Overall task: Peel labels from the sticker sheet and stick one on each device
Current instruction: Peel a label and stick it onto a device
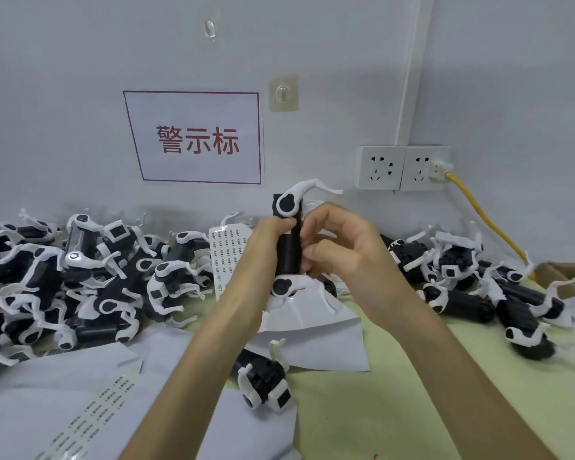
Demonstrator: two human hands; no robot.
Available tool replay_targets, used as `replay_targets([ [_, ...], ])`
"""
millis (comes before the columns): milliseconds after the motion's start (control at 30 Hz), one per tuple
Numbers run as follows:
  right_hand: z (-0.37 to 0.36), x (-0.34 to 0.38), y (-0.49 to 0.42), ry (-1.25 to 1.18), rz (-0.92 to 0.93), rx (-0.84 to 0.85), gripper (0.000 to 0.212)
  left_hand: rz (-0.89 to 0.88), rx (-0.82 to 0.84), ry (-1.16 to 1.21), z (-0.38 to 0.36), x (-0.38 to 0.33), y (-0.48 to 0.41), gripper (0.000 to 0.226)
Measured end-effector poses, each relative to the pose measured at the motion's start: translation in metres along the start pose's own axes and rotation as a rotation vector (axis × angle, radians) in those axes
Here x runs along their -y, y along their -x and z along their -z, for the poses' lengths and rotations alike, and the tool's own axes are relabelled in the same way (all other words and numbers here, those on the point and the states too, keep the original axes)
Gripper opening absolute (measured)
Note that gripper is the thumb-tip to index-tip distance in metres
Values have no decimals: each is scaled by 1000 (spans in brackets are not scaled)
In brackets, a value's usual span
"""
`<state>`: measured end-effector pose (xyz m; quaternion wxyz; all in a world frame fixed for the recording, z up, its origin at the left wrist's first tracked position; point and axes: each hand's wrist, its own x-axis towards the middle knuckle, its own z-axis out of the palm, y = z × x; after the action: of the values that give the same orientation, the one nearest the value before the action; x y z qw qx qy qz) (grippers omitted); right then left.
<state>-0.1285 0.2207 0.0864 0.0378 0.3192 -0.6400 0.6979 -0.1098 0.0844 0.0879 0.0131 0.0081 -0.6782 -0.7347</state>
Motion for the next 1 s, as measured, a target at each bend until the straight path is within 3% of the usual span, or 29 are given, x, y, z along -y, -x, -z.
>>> replay_targets([
  [167, 1, 5, 2, 18, 5, -14, 10, -10, -11, -15, -5, -1, 3, 53],
  [300, 4, 10, 3, 105, 53, -19, 29, -36, -41, -36, -7, 0, 2, 27],
  [433, 8, 17, 4, 177, 129, -23, 27, -34, -32, -108, -8, 3, -2, 49],
  [633, 16, 27, 5, 234, 281, -138, 19, -43, -23, -196, -7, 13, -6, 44],
  [733, 21, 27, 4, 386, 327, -250, 17, -54, 47, -271, -8, 13, -4, 47],
  [800, 30, 25, 4, 593, 247, -208, 17, -97, 120, -349, -5, 14, -4, 44],
  [833, 36, 24, 5, 666, 155, -120, 27, -127, 185, -404, -4, 13, -3, 43],
  [900, 51, 25, 7, 665, -73, 96, 39, -164, 322, -485, 0, 11, -2, 40],
  [1000, 71, 27, 12, 566, -288, 305, 31, -175, 365, -522, 10, 7, -4, 21],
])
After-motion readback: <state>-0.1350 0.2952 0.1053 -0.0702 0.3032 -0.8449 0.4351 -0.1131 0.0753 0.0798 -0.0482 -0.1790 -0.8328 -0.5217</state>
